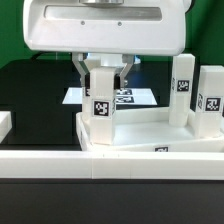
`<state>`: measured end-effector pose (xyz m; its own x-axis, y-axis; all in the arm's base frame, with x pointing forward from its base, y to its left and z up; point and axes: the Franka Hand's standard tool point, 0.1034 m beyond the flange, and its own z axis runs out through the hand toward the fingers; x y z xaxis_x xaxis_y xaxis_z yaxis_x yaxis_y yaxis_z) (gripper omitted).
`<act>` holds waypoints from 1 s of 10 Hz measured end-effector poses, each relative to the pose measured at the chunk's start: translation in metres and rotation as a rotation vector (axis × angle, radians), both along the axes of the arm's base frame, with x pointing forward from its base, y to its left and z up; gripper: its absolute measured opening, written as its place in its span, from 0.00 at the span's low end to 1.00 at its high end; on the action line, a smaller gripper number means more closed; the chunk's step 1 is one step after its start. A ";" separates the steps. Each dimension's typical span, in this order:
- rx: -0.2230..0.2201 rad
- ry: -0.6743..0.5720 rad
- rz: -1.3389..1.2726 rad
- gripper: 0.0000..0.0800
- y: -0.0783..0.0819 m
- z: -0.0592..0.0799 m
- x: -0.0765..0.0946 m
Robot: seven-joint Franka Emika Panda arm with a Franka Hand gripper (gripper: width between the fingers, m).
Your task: Assemble desk
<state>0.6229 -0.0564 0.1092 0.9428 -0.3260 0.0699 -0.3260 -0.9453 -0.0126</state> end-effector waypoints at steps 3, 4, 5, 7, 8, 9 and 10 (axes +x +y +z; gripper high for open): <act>0.020 -0.008 -0.298 0.36 0.002 -0.001 0.000; 0.027 -0.007 -0.383 0.36 0.002 -0.001 0.000; 0.031 -0.007 -0.454 0.36 0.001 -0.001 0.000; 0.044 -0.008 -0.599 0.36 0.001 -0.001 0.000; 0.052 -0.008 -0.692 0.36 0.001 -0.001 0.000; 0.060 -0.009 -0.787 0.36 0.003 -0.001 0.000; 0.065 -0.010 -0.860 0.36 0.004 -0.002 0.001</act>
Offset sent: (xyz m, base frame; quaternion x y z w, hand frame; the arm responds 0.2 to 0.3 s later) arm -0.0073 0.0033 -0.0070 -0.0043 -0.0084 0.1979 0.9802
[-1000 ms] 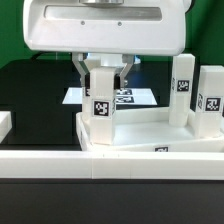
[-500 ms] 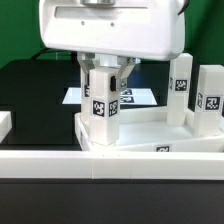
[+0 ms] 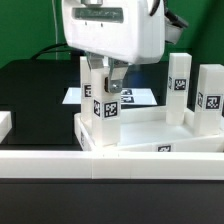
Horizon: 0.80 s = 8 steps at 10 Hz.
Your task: Assemble desk
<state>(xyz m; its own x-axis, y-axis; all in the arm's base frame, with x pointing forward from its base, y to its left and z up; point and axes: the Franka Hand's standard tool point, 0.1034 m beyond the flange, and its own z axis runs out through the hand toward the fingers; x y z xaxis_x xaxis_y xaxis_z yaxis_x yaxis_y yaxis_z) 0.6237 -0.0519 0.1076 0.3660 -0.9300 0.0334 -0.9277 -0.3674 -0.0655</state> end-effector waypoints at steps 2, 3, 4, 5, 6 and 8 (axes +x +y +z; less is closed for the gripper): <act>0.017 -0.002 -0.165 0.36 0.002 0.000 0.000; 0.022 -0.002 -0.212 0.36 0.001 0.000 0.000; 0.026 -0.003 -0.263 0.36 0.001 0.000 0.000; 0.023 -0.003 -0.231 0.36 0.001 0.000 0.000; 0.021 -0.002 -0.199 0.36 0.001 0.000 0.000; 0.012 0.004 -0.092 0.66 0.001 0.000 0.000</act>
Offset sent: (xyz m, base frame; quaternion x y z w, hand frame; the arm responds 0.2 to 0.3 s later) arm -0.0010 -0.0027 -0.0033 -0.0038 -0.0025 0.1863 0.9825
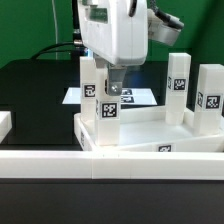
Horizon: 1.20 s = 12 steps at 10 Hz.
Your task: Assemble desk
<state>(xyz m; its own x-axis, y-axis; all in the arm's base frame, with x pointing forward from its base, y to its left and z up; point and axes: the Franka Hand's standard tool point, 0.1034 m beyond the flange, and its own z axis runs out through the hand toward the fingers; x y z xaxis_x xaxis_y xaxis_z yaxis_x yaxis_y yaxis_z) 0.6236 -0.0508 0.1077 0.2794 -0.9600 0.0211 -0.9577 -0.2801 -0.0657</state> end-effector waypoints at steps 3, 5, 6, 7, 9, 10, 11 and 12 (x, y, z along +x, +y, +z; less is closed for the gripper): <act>-0.017 -0.001 0.251 0.80 0.000 0.001 0.001; -0.029 -0.002 0.419 0.81 0.000 0.001 0.002; -0.034 -0.002 0.479 0.81 0.002 0.001 0.002; -0.042 -0.002 0.571 0.81 0.002 0.002 0.003; -0.056 0.000 0.711 0.81 0.002 0.002 0.003; -0.063 0.002 0.784 0.81 0.001 0.002 0.003; -0.069 0.003 0.857 0.81 0.000 0.002 0.003; -0.075 0.004 0.937 0.81 0.000 0.002 0.003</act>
Offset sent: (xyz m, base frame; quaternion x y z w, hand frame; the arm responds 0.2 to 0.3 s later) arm 0.0057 0.0024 0.0026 -0.0143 0.0013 -0.1791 0.9837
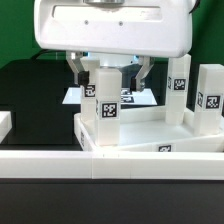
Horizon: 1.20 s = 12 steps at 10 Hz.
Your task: Assemble desk
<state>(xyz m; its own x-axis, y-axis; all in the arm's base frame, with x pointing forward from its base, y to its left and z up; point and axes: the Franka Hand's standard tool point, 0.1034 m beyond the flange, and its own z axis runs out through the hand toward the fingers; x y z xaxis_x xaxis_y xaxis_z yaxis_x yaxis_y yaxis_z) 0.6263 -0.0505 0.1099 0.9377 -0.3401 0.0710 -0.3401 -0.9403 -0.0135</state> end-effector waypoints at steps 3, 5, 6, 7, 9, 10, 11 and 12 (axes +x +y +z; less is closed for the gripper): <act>-0.022 0.004 0.189 0.81 -0.001 0.000 0.000; -0.036 0.008 0.319 0.81 -0.003 0.000 0.000; -0.041 0.009 0.370 0.81 -0.004 0.000 0.000; -0.041 0.009 0.358 0.67 -0.004 0.000 0.000; -0.041 0.009 0.358 0.50 -0.004 0.000 0.000; -0.040 0.009 0.345 0.36 -0.004 0.000 0.000; -0.039 0.008 0.322 0.36 -0.004 0.000 0.000; -0.038 0.008 0.315 0.36 -0.004 0.000 0.000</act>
Offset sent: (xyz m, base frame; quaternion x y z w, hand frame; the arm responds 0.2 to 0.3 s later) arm 0.0003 0.0028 0.0017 -0.0015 -0.0024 -0.1915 0.9815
